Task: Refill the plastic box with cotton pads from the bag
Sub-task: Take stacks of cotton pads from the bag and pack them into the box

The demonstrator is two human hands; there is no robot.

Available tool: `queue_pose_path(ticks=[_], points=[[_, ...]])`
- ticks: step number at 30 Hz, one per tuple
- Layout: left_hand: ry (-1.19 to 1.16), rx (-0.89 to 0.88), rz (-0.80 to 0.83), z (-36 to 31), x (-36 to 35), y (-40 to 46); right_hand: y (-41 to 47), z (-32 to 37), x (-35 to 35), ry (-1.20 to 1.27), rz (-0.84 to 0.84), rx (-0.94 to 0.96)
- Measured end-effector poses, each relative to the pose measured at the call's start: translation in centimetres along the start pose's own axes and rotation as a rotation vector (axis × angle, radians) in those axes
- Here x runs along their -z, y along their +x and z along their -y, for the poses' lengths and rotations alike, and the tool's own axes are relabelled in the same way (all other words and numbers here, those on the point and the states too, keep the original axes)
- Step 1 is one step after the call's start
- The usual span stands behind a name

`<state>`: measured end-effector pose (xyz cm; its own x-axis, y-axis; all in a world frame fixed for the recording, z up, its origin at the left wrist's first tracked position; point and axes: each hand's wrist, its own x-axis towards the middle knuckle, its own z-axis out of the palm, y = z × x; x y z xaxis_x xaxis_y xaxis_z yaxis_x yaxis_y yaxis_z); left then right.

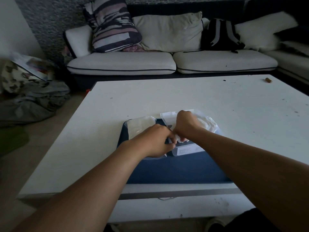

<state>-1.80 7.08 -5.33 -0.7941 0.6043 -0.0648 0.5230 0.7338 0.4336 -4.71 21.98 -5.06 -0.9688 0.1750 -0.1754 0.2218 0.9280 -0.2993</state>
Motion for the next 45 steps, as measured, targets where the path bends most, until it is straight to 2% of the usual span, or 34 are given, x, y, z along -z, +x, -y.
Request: queue_pose_path(ticks=[2, 5, 10, 12, 14, 16, 19, 22, 24, 26, 28, 30, 31, 32, 34, 35, 37, 39, 43, 45], points=[[-0.005, -0.009, 0.003, 0.1, -0.1, -0.1, -0.2, -0.2, -0.2, -0.083, -0.141, 0.025], [-0.010, -0.017, -0.001, 0.2, -0.1, -0.1, -0.1, -0.5, -0.5, -0.156, -0.198, 0.059], [-0.026, -0.004, -0.007, 0.6, -0.3, -0.1, 0.2, -0.4, 1.1, 0.075, -0.168, 0.089], [-0.029, 0.002, 0.002, 0.6, -0.1, -0.2, -0.1, 0.0, 1.9, 0.129, -0.053, 0.120], [-0.014, -0.001, 0.008, 0.5, 0.1, -0.3, -0.7, 0.6, 2.0, 0.183, 0.225, 0.089], [-0.004, -0.005, 0.010, 0.3, 0.2, -0.4, -1.2, 0.6, 1.8, 0.160, 0.411, 0.046], [-0.012, 0.002, 0.006, 0.4, 0.1, -0.4, -1.4, 0.1, 1.8, 0.189, 0.513, -0.023], [-0.006, -0.023, 0.010, 0.3, 0.7, -0.7, -1.3, 0.1, 1.7, 0.238, 0.540, -0.063], [0.014, -0.054, -0.052, 0.5, 2.0, -1.4, -1.2, 0.2, 1.5, 0.171, 0.507, -0.022], [0.063, 0.004, -0.087, 1.4, 3.6, -2.5, -1.4, 0.5, 1.3, 0.110, 0.409, 0.035], [0.133, 0.201, -0.038, 2.8, 4.8, -3.7, -1.5, 0.9, 1.7, 0.237, 0.273, 0.013], [0.217, 0.412, 0.013, 4.0, 5.2, -4.6, -1.9, 1.5, 2.5, 0.352, 0.084, 0.097], [0.241, 0.475, 0.007, 4.5, 5.1, -4.7, -2.6, 2.1, 3.0, 0.399, 0.058, 0.183], [0.242, 0.506, -0.019, 4.8, 4.9, -4.7, -3.6, 2.9, 3.3, 0.455, 0.122, 0.279], [0.211, 0.505, -0.090, 5.0, 4.5, -4.2, -6.1, 4.3, 2.9, 0.484, 0.373, 0.436], [0.190, 0.491, -0.130, 4.8, 4.3, -3.9, -6.9, 4.9, 2.1, 0.375, 0.433, 0.517], [0.135, 0.454, -0.235, 4.4, 4.3, -3.4, -7.4, 5.4, 0.1, 0.049, 0.363, 0.650], [0.070, 0.414, -0.360, 4.0, 4.6, -3.3, -6.9, 5.4, -1.3, -0.113, 0.217, 0.680], [0.100, 0.318, -0.479, 3.5, 4.8, -3.6, -5.4, 5.7, -1.0, 0.057, -0.041, 0.596], [0.072, 0.292, -0.492, 3.5, 4.8, -3.6, -4.5, 5.9, -0.6, 0.145, -0.054, 0.510]])
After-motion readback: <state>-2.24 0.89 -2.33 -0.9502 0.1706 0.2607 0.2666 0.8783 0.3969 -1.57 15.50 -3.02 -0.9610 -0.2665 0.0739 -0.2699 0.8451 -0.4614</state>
